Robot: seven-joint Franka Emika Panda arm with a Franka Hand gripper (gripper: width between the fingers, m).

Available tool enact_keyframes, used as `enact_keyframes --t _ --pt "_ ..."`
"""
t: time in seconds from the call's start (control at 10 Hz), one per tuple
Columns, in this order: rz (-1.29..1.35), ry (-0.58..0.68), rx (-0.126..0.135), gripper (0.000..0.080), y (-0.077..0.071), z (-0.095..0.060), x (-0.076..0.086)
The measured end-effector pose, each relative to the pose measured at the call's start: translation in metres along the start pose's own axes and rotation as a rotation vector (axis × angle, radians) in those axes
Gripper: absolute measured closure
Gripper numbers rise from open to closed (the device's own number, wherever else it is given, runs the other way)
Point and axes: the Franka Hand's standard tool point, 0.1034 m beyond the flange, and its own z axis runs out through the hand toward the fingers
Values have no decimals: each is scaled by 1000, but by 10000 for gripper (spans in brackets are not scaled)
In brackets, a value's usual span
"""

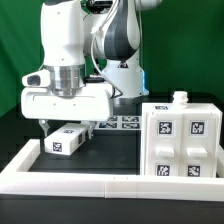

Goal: Assemble cabinet

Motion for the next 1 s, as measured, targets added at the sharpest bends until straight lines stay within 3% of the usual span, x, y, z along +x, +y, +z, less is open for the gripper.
enact_keyframes --t 0.3,0.4,0.8,1.0 --pt "-1 0 0 48 0 0 0" --pt "-1 -1 0 227 0 0 0" --pt "5 -3 2 243 -3 -1 0" --pt "14 6 20 243 -34 -26 12"
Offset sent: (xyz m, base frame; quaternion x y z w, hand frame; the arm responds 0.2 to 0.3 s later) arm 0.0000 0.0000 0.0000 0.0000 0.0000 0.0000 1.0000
